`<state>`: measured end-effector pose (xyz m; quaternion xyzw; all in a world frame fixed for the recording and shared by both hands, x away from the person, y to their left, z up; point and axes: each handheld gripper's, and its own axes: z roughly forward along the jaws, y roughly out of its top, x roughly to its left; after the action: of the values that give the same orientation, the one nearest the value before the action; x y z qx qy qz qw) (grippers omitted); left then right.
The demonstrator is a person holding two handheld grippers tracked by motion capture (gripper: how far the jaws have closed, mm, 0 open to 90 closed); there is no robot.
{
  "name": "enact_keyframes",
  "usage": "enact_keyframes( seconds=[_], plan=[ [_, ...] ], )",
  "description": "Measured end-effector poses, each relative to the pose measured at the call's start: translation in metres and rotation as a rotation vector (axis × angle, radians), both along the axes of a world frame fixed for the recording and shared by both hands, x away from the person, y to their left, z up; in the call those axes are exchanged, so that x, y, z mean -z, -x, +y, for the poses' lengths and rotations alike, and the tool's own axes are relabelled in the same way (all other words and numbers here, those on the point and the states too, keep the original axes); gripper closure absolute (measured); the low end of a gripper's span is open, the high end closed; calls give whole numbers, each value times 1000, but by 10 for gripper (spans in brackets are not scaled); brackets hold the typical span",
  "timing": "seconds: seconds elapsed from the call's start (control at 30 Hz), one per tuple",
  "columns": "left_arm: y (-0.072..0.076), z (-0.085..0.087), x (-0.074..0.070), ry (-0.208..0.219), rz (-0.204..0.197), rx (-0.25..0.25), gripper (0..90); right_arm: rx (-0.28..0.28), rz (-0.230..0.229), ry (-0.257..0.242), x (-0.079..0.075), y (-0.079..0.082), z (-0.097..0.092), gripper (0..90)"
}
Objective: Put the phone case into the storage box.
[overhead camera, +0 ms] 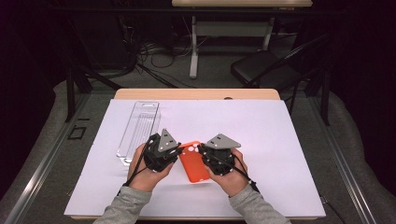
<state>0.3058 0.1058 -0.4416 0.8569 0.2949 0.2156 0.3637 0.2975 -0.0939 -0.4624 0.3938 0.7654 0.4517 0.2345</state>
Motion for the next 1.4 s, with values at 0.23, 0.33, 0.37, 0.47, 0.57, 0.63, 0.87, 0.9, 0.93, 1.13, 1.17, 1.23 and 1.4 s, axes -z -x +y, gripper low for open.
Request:
enact_keyframes(
  seconds=[0.23, 0.33, 0.37, 0.47, 0.57, 0.63, 0.87, 0.9, 0.93, 1.13, 1.17, 1.23, 1.4],
  plan=[
    [1, 0, -2, 8, -3, -5, 804, -7, -2, -8, -1, 0, -1, 836],
    [1, 1, -2, 10, -1, -6, 805, -9, -2, -9, -1, 0, 0, 832],
    [1, 1, -2, 8, 1, -4, 805, -9, -2, -10, -1, 0, 0, 831],
    [1, 1, -2, 8, 2, -3, 805, -12, -2, -10, 0, 0, -1, 824],
    [1, 1, -2, 6, 4, -1, 805, -13, -3, -14, 0, 0, 0, 813],
    [0, 1, -2, 7, 4, 0, 805, -15, -2, -15, 0, 0, 0, 801],
    [-1, 2, -1, 7, 4, -4, 805, -21, -4, -32, -1, 0, -2, 778],
    [-1, 2, -1, 7, 5, -5, 804, -21, -7, -34, -2, 0, -2, 776],
    [-1, 2, -1, 8, 5, -5, 805, -22, -6, -36, -2, 0, -2, 774],
    [-3, 6, -2, 18, 4, -15, 805, -34, -11, -51, -4, 2, -3, 741],
    [-3, 7, -3, 17, -2, -18, 805, -36, -12, -56, -5, 1, -4, 734],
    [-4, 11, -4, 32, -2, -31, 804, -37, -7, -67, -6, 1, -6, 720],
    [-7, 21, -9, 44, -10, -54, 804, -35, -1, -88, -8, -2, -10, 679]
  ],
)
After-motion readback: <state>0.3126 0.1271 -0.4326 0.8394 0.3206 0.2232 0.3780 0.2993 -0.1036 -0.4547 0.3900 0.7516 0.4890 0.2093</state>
